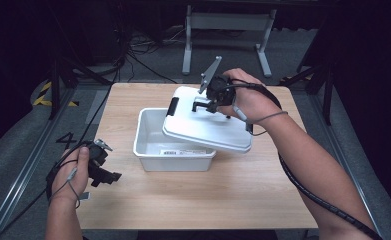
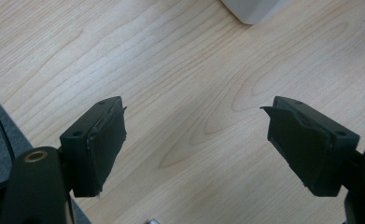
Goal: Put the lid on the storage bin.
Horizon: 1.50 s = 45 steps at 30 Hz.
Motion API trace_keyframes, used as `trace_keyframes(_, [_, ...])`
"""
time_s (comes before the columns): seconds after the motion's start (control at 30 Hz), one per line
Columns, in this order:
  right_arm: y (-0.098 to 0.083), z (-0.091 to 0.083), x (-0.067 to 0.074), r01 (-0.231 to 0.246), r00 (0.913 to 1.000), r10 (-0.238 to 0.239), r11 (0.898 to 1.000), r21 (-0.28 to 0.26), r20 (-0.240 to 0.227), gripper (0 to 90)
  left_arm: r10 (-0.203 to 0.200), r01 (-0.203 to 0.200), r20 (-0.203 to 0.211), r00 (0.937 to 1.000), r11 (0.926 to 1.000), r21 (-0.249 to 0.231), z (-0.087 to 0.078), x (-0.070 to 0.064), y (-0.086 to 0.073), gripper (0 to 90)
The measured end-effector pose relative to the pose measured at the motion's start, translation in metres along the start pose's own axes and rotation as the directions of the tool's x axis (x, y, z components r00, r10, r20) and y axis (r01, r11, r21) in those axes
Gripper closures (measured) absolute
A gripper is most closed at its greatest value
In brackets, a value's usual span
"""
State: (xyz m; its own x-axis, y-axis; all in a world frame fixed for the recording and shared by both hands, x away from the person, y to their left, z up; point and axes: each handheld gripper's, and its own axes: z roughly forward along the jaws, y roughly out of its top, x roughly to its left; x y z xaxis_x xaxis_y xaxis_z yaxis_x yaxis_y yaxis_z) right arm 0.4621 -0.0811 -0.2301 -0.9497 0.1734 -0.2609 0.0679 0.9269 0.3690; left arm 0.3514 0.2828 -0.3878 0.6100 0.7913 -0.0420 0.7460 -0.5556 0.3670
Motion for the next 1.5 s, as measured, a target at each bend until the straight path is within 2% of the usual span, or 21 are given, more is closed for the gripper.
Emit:
trace_keyframes(0.23, [0.020, 0.008, 0.003, 0.052, 0.9985, -0.052, 0.999, -0.013, -0.017, 84.6, -0.013, 0.013, 0.002, 0.9999, 0.9999, 0.001, -0.002, 0.000, -0.005, 19.8])
trace_keyframes(0.43, [0.035, 0.015, 0.007, 0.085, 0.9957, -0.086, 0.996, -0.023, -0.034, 84.5, -0.008, 0.008, 0.010, 0.9999, 1.0000, 0.003, -0.001, 0.001, -0.003, 19.8])
trace_keyframes(0.8, [0.057, 0.040, 0.015, 0.130, 0.9885, -0.133, 0.991, -0.042, -0.071, 84.5, -0.003, 0.003, 0.011, 0.9999, 0.9999, 0.010, 0.001, 0.001, 0.002, 19.8])
trace_keyframes(1.0, [0.064, 0.058, 0.019, 0.160, 0.9817, -0.163, 0.986, -0.038, -0.099, 84.5, -0.003, 0.003, 0.012, 0.9999, 0.9999, 0.011, 0.001, 0.001, 0.002, 19.8])
trace_keyframes(1.23, [0.070, 0.074, 0.022, 0.176, 0.9780, -0.179, 0.984, -0.033, -0.108, 84.5, -0.001, 0.001, 0.012, 0.9999, 1.0000, 0.007, 0.001, 0.002, 0.002, 19.8])
trace_keyframes(1.5, [0.074, 0.083, 0.024, 0.186, 0.9780, -0.186, 0.982, -0.017, -0.094, 84.5, -0.001, 0.001, 0.013, 0.9999, 1.0000, 0.007, 0.001, 0.002, 0.001, 19.8])
